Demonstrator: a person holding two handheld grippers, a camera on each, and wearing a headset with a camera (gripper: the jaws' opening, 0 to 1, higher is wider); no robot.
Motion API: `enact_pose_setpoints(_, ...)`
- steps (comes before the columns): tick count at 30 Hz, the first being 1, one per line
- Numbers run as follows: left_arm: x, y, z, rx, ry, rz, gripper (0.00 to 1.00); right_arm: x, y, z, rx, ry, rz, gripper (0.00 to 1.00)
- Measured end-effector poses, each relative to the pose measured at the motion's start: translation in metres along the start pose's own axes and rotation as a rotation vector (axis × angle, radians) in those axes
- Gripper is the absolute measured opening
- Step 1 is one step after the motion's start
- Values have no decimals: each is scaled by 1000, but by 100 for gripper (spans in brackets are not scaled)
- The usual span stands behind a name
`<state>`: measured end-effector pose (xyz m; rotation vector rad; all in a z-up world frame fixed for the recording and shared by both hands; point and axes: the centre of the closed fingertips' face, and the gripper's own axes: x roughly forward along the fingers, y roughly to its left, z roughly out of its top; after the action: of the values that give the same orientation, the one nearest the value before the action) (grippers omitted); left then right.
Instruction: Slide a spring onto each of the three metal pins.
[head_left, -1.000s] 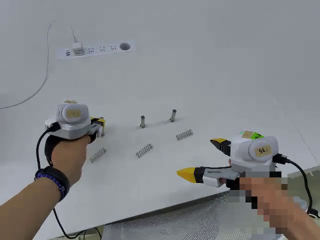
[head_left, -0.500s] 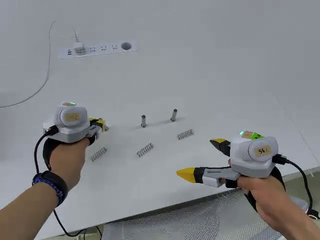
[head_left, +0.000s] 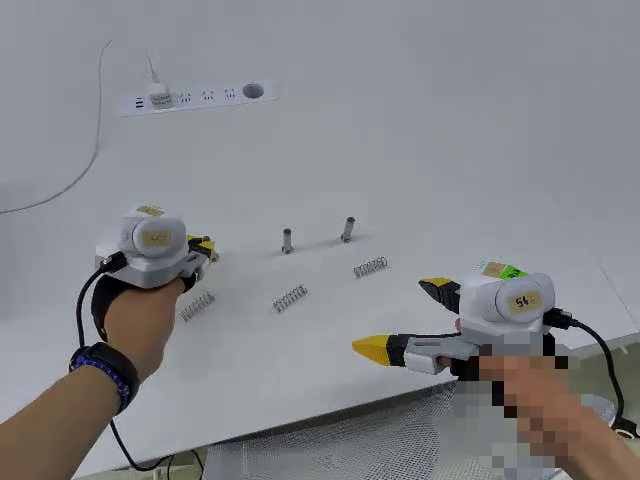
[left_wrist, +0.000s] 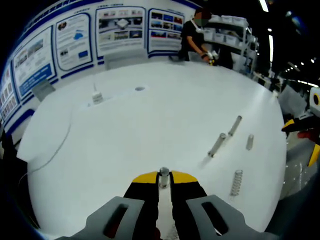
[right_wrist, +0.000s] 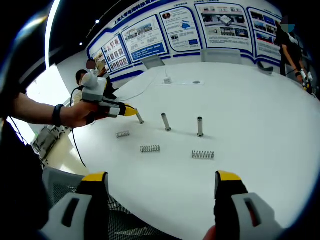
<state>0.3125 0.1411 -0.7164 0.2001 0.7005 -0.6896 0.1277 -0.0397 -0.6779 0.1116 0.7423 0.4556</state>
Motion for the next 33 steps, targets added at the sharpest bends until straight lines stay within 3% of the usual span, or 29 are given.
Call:
enact_pose_setpoints(21, 1, -21, 1, 40, -2, -28, 7, -1, 1, -2, -1, 3, 4, 89)
enact_pose_setpoints(33, 1, -26, 0, 54, -4, -40, 8, 0, 1, -4, 3, 4, 5, 89)
